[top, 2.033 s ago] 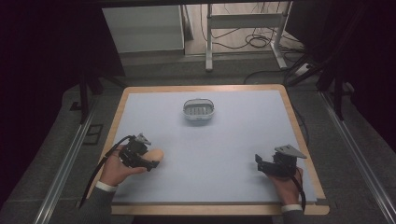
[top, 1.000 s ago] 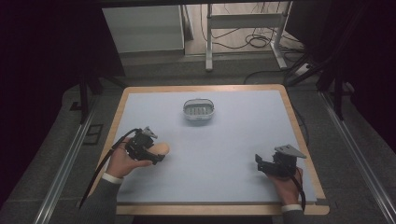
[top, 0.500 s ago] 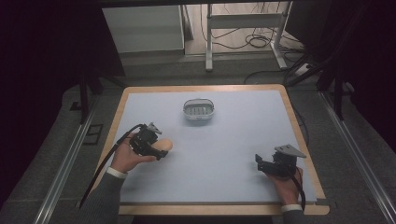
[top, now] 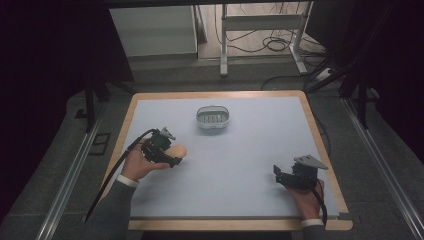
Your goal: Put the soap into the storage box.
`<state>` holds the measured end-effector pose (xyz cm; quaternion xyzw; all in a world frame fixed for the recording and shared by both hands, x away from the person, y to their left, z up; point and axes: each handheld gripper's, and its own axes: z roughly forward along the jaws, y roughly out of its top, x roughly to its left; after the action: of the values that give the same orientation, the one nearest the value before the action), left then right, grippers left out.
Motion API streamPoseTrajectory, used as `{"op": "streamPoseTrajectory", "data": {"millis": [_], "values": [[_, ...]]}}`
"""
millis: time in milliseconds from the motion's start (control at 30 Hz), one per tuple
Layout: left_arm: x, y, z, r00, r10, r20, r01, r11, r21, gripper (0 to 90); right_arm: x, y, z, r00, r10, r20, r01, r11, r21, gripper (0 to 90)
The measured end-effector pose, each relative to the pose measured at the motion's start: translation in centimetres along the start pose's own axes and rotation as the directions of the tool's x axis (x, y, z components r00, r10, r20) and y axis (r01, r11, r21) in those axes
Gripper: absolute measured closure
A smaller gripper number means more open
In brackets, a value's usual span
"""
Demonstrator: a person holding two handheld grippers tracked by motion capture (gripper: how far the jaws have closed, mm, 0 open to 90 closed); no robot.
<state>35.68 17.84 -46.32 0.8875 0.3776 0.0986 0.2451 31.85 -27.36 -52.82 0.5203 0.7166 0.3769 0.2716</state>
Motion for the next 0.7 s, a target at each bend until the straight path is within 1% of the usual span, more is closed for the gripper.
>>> {"op": "streamPoseTrajectory", "data": {"millis": [100, 233, 333, 500, 533, 667, 700], "values": [[0.2, 0.5, -0.1, 1.0000, 0.005, -0.003, -0.005, 1.0000, 0.000, 32.1, 0.0, 0.0, 0.0, 1.0000, 0.001, 0.000, -0.001, 1.000, 0.000, 8.5], [0.4, 1.0, -0.3, 1.0000, 0.001, -0.008, -0.001, 1.0000, -0.009, 32.2, 0.0, 0.0, 0.0, 1.0000, 0.001, 0.003, -0.001, 1.000, -0.002, 8.5], [0.6, 1.4, -0.3, 0.9999, 0.002, -0.011, -0.002, 1.0000, -0.006, 32.2, 0.0, 0.0, 0.0, 1.0000, 0.001, 0.002, -0.001, 1.000, 0.001, 8.5], [0.7, 1.7, -0.3, 0.9999, 0.005, -0.013, -0.005, 1.0000, -0.008, 32.2, 0.0, 0.0, 0.0, 1.0000, 0.000, 0.005, 0.000, 1.000, 0.001, 8.5], [0.8, 1.8, -0.3, 1.0000, 0.004, -0.008, -0.004, 1.0000, -0.009, 32.2, 0.0, 0.0, 0.0, 1.0000, -0.001, 0.006, 0.001, 1.000, 0.001, 8.5], [0.8, 2.0, -0.3, 0.9999, 0.005, -0.013, -0.005, 1.0000, -0.008, 32.3, 0.1, 0.0, 0.0, 1.0000, -0.004, 0.009, 0.004, 1.000, 0.003, 8.5], [0.9, 2.2, -0.2, 1.0000, 0.000, -0.009, 0.000, 0.9999, -0.011, 32.3, 0.1, 0.0, 0.0, 1.0000, -0.004, 0.009, 0.004, 1.000, 0.004, 8.5]]}}
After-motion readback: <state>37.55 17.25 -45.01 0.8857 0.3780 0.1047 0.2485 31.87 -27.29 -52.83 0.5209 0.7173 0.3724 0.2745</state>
